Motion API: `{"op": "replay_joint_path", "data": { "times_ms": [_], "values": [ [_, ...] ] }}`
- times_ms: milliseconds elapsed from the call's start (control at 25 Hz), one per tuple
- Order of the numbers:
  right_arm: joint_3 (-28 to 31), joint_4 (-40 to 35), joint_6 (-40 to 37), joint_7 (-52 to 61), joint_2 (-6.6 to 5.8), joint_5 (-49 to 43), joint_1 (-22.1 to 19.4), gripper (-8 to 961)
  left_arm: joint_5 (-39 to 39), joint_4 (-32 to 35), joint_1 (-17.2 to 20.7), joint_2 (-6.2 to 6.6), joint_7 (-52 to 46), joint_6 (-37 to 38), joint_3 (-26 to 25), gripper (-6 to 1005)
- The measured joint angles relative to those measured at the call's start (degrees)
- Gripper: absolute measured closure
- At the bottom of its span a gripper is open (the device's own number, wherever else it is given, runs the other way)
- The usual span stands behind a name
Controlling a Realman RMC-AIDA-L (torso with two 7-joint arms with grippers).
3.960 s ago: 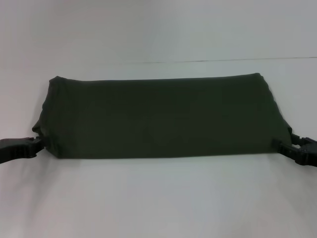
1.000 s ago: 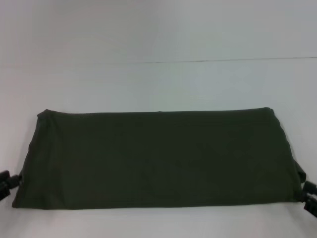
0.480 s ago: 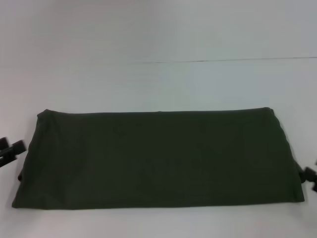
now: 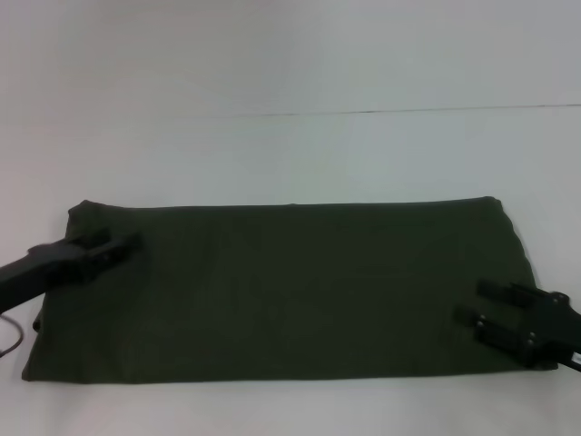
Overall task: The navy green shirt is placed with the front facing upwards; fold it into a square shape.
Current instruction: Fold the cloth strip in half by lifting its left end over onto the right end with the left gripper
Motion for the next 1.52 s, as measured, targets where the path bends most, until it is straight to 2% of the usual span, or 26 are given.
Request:
{"op": "replay_joint_path", "data": {
  "times_ms": [240,600,1040,1200,1400,1520],
  "values": [
    [-0.86,2.05,1.34,0.08,0.03,-0.04,1.9,303,-1.84,-2.76,-2.79,-0.51,0.12,-9.52,0.1,301],
    [-0.98,3.56,2.0,0.44,0.11,0.2,2.33,307,-2.06,-6.29,-4.93,-0.24,-0.07,-21.67,0.19,300],
    [-0.7,4.2,2.13,0.76,0.11,0.27,2.98,308,-2.34,-8.14,-6.03,-0.54,0.1,-28.75,1.55,301],
    [-0.47,4.23,2.13,0.77,0.1,0.27,3.43,308,-4.92,-6.84,-5.17,-0.62,0.02,-25.53,1.43,303],
    [-0.39,4.12,2.17,0.82,0.03,0.32,3.99,308,-8.04,-1.69,-0.6,-0.35,-0.76,-11.39,1.07,304],
    [-0.35,4.18,2.79,0.83,0.02,0.39,4.49,307,-8.2,0.2,2.42,-0.4,-1.64,-6.5,0.79,305]
  ]
}}
